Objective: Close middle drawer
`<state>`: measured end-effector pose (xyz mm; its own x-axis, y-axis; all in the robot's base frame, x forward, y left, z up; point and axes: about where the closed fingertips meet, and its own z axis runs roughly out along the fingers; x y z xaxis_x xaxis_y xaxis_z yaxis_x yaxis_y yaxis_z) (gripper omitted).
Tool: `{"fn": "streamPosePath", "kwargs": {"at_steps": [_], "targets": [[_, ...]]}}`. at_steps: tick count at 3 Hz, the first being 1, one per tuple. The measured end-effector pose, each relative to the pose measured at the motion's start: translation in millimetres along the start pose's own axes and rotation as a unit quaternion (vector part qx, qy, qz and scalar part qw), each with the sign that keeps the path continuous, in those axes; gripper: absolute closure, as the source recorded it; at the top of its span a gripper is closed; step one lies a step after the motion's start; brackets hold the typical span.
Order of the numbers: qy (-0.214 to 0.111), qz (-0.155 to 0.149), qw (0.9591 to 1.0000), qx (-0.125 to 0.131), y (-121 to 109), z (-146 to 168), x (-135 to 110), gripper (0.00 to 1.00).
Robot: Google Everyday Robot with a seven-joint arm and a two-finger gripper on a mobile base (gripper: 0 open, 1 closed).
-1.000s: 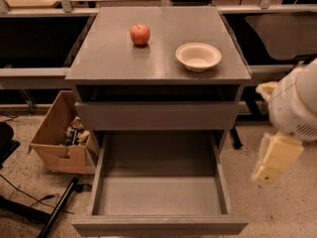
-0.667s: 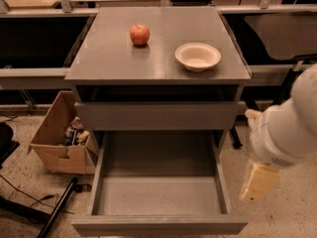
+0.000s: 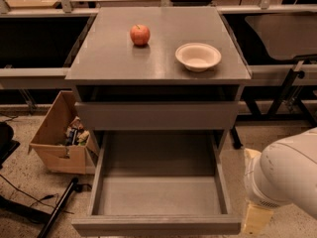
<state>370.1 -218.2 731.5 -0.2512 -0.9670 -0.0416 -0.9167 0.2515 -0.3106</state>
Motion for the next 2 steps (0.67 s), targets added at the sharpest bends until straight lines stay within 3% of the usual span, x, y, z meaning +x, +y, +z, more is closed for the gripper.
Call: {"fn": "streamPosePath", "kwargs": {"at_steps": [1, 2], "targets": [[-0.002, 0.000, 1.0000, -0.002, 0.3, -1.6, -1.0, 0.00], [0.015, 0.012, 0.9997, -0.014, 22.0, 20.5, 7.5, 0.00]]}}
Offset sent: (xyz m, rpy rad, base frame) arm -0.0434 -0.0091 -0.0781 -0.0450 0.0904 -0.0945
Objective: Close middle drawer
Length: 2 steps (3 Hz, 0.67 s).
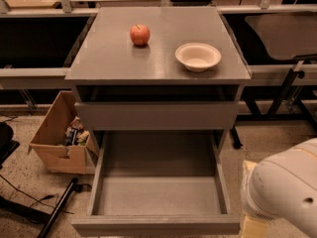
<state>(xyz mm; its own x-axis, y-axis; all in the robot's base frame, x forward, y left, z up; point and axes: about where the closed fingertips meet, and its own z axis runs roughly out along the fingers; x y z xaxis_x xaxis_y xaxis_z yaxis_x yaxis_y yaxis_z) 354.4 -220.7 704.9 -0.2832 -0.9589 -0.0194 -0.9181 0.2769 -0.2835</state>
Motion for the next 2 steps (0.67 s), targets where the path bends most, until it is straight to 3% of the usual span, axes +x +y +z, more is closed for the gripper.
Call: {"fn": "streamPosePath", "kwargs": {"at_steps": [1, 2], "targets": [[0.022, 0.028, 0.9987, -0.037, 46.8, 56.0, 21.4, 0.16], [0.035, 0.051, 0.9946, -0.084, 100.8, 125.1, 46.6, 0.39]]}}
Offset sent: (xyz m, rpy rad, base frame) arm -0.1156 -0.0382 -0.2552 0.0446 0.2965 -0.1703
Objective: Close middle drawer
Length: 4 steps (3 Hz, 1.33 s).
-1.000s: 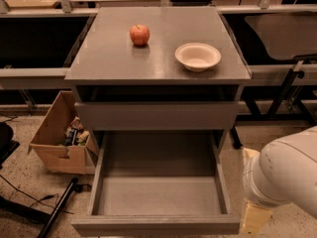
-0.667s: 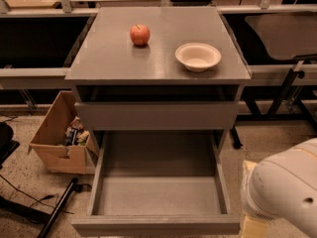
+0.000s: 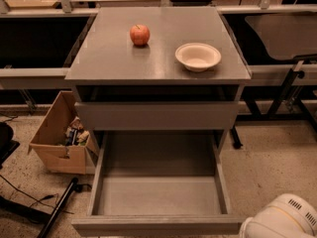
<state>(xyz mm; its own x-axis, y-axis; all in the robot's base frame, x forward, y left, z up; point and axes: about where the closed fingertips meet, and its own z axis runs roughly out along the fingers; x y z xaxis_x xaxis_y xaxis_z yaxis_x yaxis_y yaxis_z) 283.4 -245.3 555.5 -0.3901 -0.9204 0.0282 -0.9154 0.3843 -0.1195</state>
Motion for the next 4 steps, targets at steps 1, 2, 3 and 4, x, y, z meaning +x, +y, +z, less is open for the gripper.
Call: {"fn": "streamPosePath", "kwargs": {"at_steps": [1, 2, 3, 4], "targets": [[-0.011, -0.001, 0.9995, -0.029, 21.3, 64.0, 6.4, 0.62], [-0.059, -0.011, 0.9978, -0.026, 21.4, 105.9, -8.5, 0.85], [-0.065, -0.022, 0.9973, -0.026, 23.1, 111.2, -12.1, 1.00], [-0.064, -0.021, 0.9974, -0.026, 23.1, 110.6, -11.7, 1.00]]}}
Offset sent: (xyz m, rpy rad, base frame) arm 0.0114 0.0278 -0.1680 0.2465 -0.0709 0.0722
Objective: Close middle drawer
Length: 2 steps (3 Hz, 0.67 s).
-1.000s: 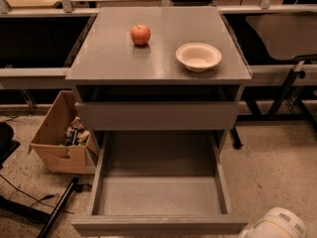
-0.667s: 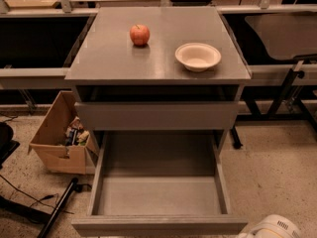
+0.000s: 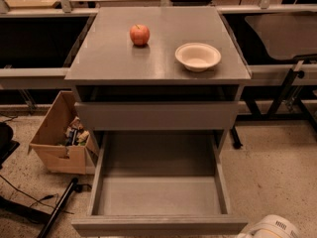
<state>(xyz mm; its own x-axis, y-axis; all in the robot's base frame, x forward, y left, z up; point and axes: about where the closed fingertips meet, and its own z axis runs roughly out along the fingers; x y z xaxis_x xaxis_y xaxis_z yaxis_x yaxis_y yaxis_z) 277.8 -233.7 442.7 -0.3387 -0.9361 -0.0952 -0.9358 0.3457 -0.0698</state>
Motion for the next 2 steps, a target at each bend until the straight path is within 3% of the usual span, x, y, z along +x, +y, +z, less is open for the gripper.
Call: {"fn": "streamPosePath", "kwargs": {"at_steps": [2], "targets": [[-0.076, 0.022, 0.9968, 0.012, -3.3, 58.6, -9.4, 1.00]]}}
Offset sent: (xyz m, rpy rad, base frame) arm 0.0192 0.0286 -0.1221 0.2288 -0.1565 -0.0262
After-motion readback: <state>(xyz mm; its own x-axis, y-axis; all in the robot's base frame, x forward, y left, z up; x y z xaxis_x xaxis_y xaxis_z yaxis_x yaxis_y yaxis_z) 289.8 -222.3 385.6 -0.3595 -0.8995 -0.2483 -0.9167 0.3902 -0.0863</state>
